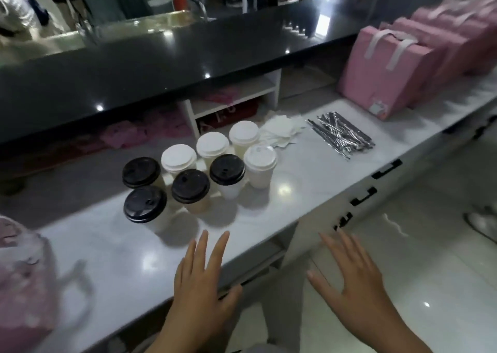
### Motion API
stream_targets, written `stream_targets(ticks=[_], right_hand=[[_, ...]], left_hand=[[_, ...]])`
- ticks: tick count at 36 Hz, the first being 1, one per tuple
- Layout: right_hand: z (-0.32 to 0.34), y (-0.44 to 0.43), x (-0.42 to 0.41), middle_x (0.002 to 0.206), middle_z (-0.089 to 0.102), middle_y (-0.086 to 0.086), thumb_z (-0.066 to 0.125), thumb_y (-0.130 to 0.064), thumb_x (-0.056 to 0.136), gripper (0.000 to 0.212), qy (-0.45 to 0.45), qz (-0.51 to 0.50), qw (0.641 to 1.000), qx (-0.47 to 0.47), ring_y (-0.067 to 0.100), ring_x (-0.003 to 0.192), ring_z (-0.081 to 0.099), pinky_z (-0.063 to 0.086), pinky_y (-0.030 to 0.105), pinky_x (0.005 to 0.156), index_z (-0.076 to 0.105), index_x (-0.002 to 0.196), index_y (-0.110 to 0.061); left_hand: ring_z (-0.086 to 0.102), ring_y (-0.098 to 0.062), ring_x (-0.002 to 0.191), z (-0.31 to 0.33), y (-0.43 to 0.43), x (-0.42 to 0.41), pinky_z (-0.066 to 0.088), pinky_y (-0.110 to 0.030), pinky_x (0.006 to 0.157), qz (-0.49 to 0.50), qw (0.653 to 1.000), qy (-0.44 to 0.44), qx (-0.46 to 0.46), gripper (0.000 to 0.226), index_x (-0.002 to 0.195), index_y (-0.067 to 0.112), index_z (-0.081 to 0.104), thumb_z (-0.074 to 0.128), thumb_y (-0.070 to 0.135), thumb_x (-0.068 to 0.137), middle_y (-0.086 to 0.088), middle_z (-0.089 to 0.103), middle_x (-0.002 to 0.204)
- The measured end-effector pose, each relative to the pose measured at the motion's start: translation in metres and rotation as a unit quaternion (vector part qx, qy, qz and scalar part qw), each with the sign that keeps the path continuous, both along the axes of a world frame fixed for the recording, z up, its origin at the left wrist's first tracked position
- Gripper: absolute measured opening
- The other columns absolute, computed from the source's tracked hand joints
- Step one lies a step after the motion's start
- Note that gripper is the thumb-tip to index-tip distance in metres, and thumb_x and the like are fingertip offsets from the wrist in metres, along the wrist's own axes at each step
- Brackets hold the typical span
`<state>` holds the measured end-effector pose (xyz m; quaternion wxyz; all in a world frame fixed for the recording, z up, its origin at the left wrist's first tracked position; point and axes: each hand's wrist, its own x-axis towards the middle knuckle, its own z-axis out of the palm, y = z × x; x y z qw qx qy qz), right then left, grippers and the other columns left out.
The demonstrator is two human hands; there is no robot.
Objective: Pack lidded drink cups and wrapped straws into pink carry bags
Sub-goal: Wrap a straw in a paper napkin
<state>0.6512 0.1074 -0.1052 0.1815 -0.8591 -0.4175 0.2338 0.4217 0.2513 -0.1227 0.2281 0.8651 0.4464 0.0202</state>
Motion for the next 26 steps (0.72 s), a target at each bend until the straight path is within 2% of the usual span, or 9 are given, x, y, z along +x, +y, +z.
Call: stream_targets(ticks=[4, 7, 9, 11, 13, 19, 23, 24, 26], right_hand=[[-0.006, -0.023, 0.041, 0.164, -0.006, -0.018, 0.008, -0.1, 0.058, 0.097, 0.001, -0.015, 1.0, 0.002, 0.004, 0.149, -0.016, 0.008, 0.04, 0.122, 0.01, 0.146, -0.059], [-0.003, -0.033, 0.063, 0.164, -0.003, -0.017, 0.016, -0.088, 0.065, 0.088, 0.013, -0.037, 0.999, 0.007, 0.006, 0.15, -0.012, 0.007, 0.037, 0.122, 0.012, 0.147, -0.056], [-0.003, -0.036, 0.073, 0.163, -0.001, -0.018, 0.023, -0.087, 0.069, 0.084, 0.037, -0.055, 0.998, 0.021, 0.006, 0.15, -0.01, 0.006, 0.037, 0.122, 0.014, 0.147, -0.055], [-0.004, -0.035, 0.081, 0.164, -0.002, -0.017, 0.038, -0.08, 0.081, 0.075, 0.06, -0.064, 0.996, 0.021, 0.007, 0.15, -0.009, 0.007, 0.037, 0.122, 0.014, 0.147, -0.055], [-0.01, -0.032, 0.092, 0.164, -0.002, -0.016, 0.045, -0.068, 0.088, 0.069, 0.081, -0.069, 0.994, 0.018, 0.008, 0.151, -0.008, 0.006, 0.037, 0.122, 0.012, 0.147, -0.055], [-0.027, -0.018, 0.134, 0.164, 0.006, -0.013, 0.046, -0.072, 0.084, 0.074, 0.094, -0.077, 0.993, 0.015, 0.01, 0.151, 0.003, 0.013, 0.036, 0.121, 0.02, 0.149, -0.049], [-0.031, -0.01, 0.178, 0.155, 0.012, -0.022, 0.026, -0.082, 0.065, 0.082, 0.075, -0.089, 0.993, 0.0, 0.008, 0.15, 0.005, 0.011, 0.031, 0.12, 0.02, 0.143, -0.055], [-0.032, -0.005, 0.192, 0.153, 0.011, -0.024, 0.025, -0.082, 0.066, 0.078, 0.074, -0.092, 0.993, -0.006, 0.008, 0.15, 0.004, 0.009, 0.028, 0.119, 0.016, 0.139, -0.058], [-0.03, 0.005, 0.22, 0.156, 0.011, -0.022, 0.041, -0.075, 0.079, 0.067, 0.074, -0.1, 0.992, -0.029, 0.007, 0.15, 0.004, 0.008, 0.023, 0.115, 0.015, 0.139, -0.058]], left_hand=[[-0.023, -0.015, 0.15, -0.005, -0.011, 0.04, 0.003, -0.039, 0.123, -0.022, 0.999, 0.013, -0.028, 0.096, 0.129, 0.066, -0.034, 0.053, 0.06, 0.089, 0.018, -0.03, 0.156], [-0.019, -0.014, 0.151, -0.001, -0.012, 0.066, 0.005, -0.038, 0.123, -0.056, 0.998, 0.025, -0.032, 0.095, 0.129, 0.069, -0.031, 0.053, 0.062, 0.086, 0.023, -0.029, 0.153], [-0.017, -0.014, 0.151, 0.004, -0.01, 0.083, 0.007, -0.038, 0.123, -0.078, 0.996, 0.034, -0.029, 0.091, 0.131, 0.069, -0.03, 0.044, 0.07, 0.077, 0.024, -0.029, 0.153], [-0.015, -0.014, 0.151, 0.007, -0.005, 0.1, 0.008, -0.039, 0.123, -0.09, 0.994, 0.047, -0.032, 0.087, 0.133, 0.068, -0.026, 0.032, 0.075, 0.069, 0.02, -0.025, 0.158], [-0.015, -0.015, 0.151, 0.008, 0.001, 0.118, 0.008, -0.039, 0.122, -0.098, 0.993, 0.058, -0.038, 0.086, 0.137, 0.067, -0.021, 0.033, 0.075, 0.07, 0.015, -0.021, 0.162], [-0.01, -0.015, 0.152, -0.004, 0.024, 0.186, 0.009, -0.04, 0.123, -0.135, 0.986, 0.059, -0.077, 0.086, 0.145, 0.06, -0.01, 0.049, 0.066, 0.084, 0.015, -0.015, 0.163], [-0.01, -0.015, 0.152, -0.019, 0.047, 0.247, 0.006, -0.04, 0.123, -0.139, 0.982, 0.055, -0.112, 0.084, 0.151, 0.053, -0.002, 0.058, 0.052, 0.091, 0.013, -0.011, 0.165], [-0.008, -0.016, 0.153, -0.024, 0.057, 0.265, 0.007, -0.04, 0.123, -0.14, 0.982, 0.049, -0.119, 0.083, 0.151, 0.052, 0.0, 0.058, 0.051, 0.091, 0.011, -0.007, 0.165], [0.0, -0.019, 0.153, -0.033, 0.079, 0.303, 0.011, -0.041, 0.123, -0.136, 0.982, 0.045, -0.126, 0.081, 0.152, 0.049, 0.006, 0.058, 0.051, 0.091, 0.006, 0.002, 0.166]])
